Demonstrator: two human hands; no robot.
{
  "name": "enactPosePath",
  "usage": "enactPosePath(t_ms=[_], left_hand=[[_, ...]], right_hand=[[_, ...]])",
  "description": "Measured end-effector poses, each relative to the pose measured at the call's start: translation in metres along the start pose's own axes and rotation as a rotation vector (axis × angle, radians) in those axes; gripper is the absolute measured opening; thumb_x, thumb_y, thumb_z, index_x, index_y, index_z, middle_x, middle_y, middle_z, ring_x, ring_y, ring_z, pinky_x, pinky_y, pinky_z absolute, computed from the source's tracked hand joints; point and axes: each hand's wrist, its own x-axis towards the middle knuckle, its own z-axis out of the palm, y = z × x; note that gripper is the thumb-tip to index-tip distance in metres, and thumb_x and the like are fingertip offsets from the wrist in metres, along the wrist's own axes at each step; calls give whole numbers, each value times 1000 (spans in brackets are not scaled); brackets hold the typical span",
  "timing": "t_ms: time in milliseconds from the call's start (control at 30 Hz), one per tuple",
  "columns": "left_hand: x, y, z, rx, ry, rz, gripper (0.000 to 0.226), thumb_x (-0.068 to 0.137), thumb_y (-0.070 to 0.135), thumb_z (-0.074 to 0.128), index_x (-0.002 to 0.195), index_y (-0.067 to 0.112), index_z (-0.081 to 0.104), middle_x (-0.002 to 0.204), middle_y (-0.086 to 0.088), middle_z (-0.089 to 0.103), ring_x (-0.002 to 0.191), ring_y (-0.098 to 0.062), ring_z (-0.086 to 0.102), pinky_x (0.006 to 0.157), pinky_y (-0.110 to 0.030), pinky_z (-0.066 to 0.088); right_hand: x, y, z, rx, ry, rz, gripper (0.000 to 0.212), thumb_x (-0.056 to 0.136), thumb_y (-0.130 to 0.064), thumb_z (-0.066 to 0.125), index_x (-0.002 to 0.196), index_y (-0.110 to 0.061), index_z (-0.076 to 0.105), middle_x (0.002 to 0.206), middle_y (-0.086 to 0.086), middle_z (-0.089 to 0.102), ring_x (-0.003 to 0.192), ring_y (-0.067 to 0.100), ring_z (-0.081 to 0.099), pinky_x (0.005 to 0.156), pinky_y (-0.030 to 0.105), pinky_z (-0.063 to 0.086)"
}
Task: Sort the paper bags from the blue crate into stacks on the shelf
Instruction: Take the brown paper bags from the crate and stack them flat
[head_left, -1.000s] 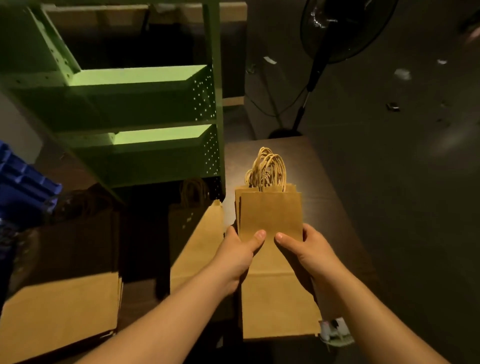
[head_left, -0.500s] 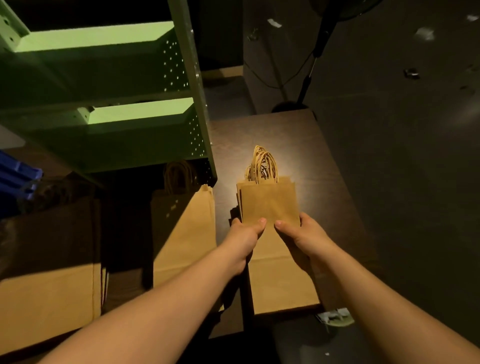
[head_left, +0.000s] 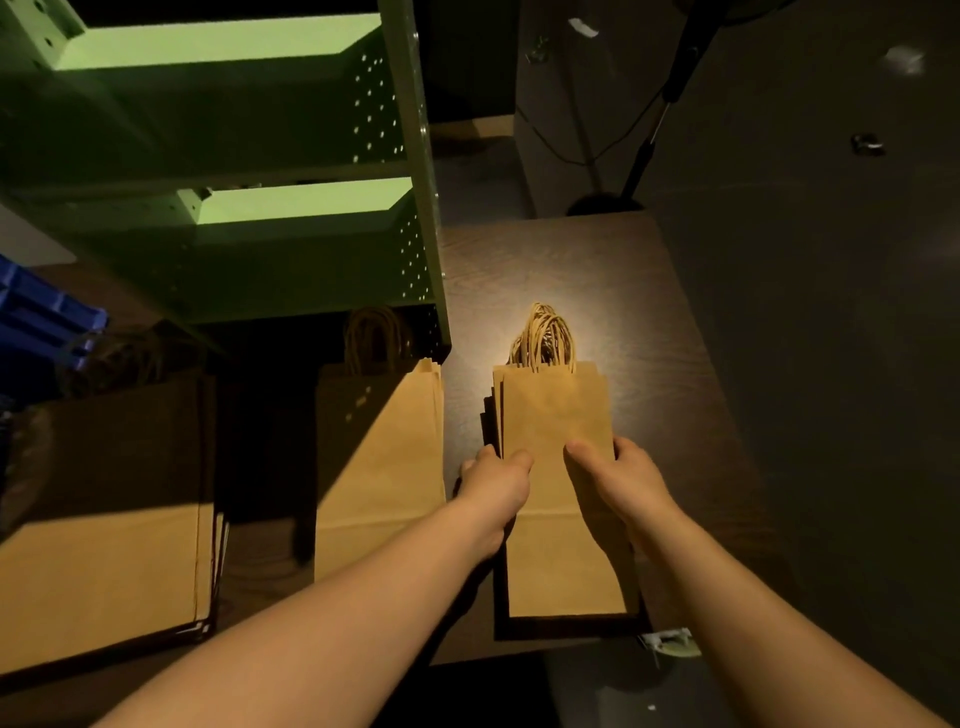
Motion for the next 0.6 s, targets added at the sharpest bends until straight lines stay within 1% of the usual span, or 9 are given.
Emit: enactPosePath(t_ms=[67, 133, 233, 367, 400, 467, 533, 567, 600], left_hand=[[4, -2, -2, -15, 6, -15, 84, 77, 57, 55, 154, 30, 38, 150, -4, 47, 121, -33, 59, 88, -51, 61], [11, -4, -2, -24, 16, -13, 86, 74, 58, 55, 154, 33, 37, 149, -4, 48, 122, -34, 58, 91, -53, 59], [12, -1, -7, -71, 33, -29, 89, 72, 57, 57, 155, 35, 34, 148, -6, 50, 122, -35, 59, 93, -54, 58], [-5, 8, -22, -174, 9, -62, 70, 93, 42, 61, 155, 28, 31, 129, -11, 61, 105, -33, 67, 64, -40, 62], [-6, 8, -25, -189, 9, -68, 69, 95, 41, 60, 155, 27, 31, 128, -11, 62, 104, -32, 67, 63, -38, 62], [-3, 5, -28, -192, 9, -63, 76, 89, 49, 61, 155, 28, 32, 133, -10, 60, 108, -32, 65, 73, -43, 63], [7, -1, -32, -193, 28, -66, 91, 72, 60, 62, 154, 32, 34, 141, -7, 56, 118, -34, 61, 88, -52, 59], [8, -2, -34, -181, 36, -72, 95, 69, 61, 62, 155, 34, 33, 145, -7, 53, 123, -35, 58, 95, -55, 56], [7, -3, -36, -171, 44, -69, 94, 73, 60, 61, 157, 34, 30, 149, -6, 49, 128, -35, 54, 101, -56, 52]], right_hand=[[-2, -2, 1, 41, -36, 13, 46, 91, -46, 71, 128, -18, 65, 113, 2, 70, 93, 16, 70, 63, 26, 52], [-3, -3, 1, 64, -68, 12, 36, 95, -37, 70, 125, -18, 65, 100, -6, 71, 85, 8, 69, 53, 16, 48], [-4, -8, 4, 55, -105, -19, 33, 94, -33, 73, 124, -21, 63, 96, -11, 68, 81, 4, 66, 47, 10, 44], [-3, -10, 16, 27, -122, -51, 41, 89, -28, 78, 126, -19, 63, 112, 0, 70, 89, 9, 67, 56, 16, 46], [-3, -12, 19, 20, -122, -58, 42, 89, -27, 79, 127, -18, 64, 114, 1, 71, 91, 10, 68, 57, 17, 47], [-4, -16, 25, 13, -126, -76, 39, 89, -26, 79, 125, -18, 64, 114, 1, 72, 91, 10, 68, 55, 15, 47], [-3, -17, 32, 17, -127, -82, 40, 88, -26, 80, 125, -17, 65, 112, 0, 72, 91, 12, 70, 53, 12, 47], [-2, -16, 35, 20, -125, -83, 42, 87, -27, 80, 125, -17, 66, 113, 1, 72, 92, 14, 71, 55, 14, 49], [-4, -17, 39, 19, -119, -83, 45, 86, -29, 81, 126, -18, 65, 115, 2, 71, 94, 16, 71, 58, 17, 51]])
